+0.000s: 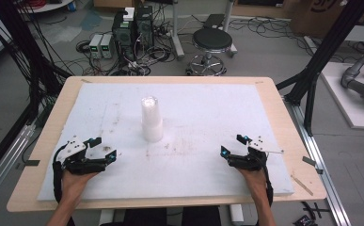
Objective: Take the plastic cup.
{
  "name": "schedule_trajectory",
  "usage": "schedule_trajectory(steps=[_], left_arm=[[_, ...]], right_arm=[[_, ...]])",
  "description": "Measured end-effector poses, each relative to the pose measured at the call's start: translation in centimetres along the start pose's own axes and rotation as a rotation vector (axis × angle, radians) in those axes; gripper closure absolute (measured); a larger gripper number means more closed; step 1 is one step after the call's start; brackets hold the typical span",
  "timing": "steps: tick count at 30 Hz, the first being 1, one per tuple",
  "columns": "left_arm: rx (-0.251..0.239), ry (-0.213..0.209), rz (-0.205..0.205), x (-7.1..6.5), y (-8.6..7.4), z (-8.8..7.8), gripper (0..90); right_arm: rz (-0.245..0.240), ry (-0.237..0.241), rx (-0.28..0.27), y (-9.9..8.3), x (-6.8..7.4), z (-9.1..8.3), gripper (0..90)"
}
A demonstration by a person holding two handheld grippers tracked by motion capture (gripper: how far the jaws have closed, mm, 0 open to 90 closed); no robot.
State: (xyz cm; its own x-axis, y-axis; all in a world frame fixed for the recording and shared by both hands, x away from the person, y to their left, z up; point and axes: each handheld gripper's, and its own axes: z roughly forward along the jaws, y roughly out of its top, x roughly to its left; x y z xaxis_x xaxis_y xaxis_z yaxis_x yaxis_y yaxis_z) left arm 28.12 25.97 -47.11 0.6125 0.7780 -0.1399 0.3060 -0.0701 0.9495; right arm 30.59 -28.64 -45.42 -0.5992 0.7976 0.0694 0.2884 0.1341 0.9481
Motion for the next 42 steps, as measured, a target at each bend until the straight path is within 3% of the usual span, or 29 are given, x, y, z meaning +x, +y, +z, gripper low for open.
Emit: schedule_trajectory(steps=[4,20,23,28,38,42], left_arm=[[-0.001,-0.004,0.015,-0.1,0.0,0.0,14.1],[0.013,-0.008,0.007,0.0,0.2,0.0,14.1],[0.015,-0.008,0.025,-0.1,0.7,-0.4,14.0],[-0.001,-0.032,0.043,-0.3,2.8,-0.4,14.1],[-0.044,-0.076,0.090,-0.4,9.7,0.0,14.0],[-0.037,-0.081,0.114,-0.4,11.4,0.1,14.0]], right_arm=[[0.011,0.005,0.004,0.0,-0.1,0.0,15.1],[0.008,0.006,0.018,0.1,-0.1,0.2,15.1],[0.009,0.007,0.020,0.1,-0.1,0.2,15.1],[0.024,0.010,0.025,0.1,-0.3,0.3,15.1],[0.026,0.012,0.022,0.1,-0.3,0.2,15.1],[0.025,0.011,0.021,0.1,-0.3,0.2,15.1]])
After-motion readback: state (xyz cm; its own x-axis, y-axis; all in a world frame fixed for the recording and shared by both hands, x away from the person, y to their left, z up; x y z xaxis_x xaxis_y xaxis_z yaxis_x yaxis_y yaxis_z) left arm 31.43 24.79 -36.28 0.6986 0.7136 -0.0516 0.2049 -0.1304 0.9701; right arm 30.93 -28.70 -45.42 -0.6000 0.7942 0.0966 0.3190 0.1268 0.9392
